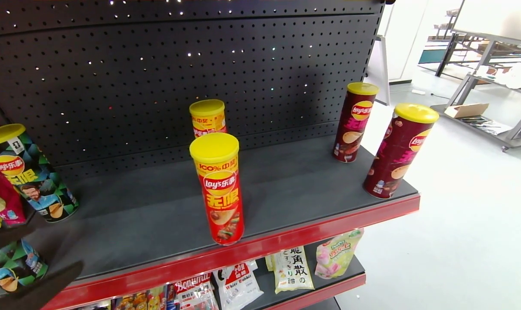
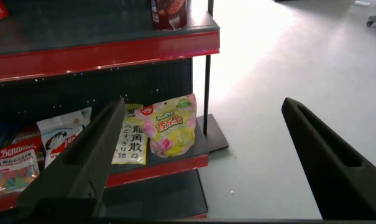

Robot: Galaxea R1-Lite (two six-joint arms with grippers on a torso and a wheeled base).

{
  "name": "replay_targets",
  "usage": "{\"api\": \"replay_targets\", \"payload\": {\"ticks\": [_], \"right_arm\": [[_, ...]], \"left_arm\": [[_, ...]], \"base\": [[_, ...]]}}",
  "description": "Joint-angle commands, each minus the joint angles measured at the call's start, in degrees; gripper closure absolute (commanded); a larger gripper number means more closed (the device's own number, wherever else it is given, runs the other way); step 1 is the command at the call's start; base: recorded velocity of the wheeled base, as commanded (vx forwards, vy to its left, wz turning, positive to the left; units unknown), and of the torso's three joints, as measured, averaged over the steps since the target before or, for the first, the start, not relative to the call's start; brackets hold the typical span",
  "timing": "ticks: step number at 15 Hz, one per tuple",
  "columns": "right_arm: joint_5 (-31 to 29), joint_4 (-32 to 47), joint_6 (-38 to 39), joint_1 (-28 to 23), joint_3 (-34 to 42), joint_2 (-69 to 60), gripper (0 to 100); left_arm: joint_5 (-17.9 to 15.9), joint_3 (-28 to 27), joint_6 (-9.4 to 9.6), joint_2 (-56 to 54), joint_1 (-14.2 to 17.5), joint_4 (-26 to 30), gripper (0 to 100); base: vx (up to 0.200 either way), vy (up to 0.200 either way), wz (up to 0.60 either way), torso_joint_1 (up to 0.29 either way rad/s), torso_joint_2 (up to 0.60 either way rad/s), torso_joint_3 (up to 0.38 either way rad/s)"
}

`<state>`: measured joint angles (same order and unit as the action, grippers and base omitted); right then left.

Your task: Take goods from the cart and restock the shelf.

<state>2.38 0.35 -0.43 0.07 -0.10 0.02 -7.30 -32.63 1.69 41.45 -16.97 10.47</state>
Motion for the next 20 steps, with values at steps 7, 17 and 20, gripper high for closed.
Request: {"api": "replay_targets", "payload": {"ticks": [7,17,20], "right_arm": [[0.0,0.0,0.0,0.0,0.0,0.0,0],[0.0,0.0,-0.3,0.0,0.0,0.0,0],[0.0,0.0,-0.2,0.0,0.0,0.0,0]], "left_arm": [[16.7,-1.7,-2.31,-30.6,5.7,21.2,0],[19.0,0.6,-2.49,-29.1,14.2,21.5,0],[19.0,2.0,-2.57,-30.0,14.2,21.3,0]], "base": [[0.0,0.0,0.0,0.0,0.0,0.0],[0.0,0.0,0.3,0.002,0.0,0.002],[0.0,0.0,0.4,0.002,0.0,0.005]]}}
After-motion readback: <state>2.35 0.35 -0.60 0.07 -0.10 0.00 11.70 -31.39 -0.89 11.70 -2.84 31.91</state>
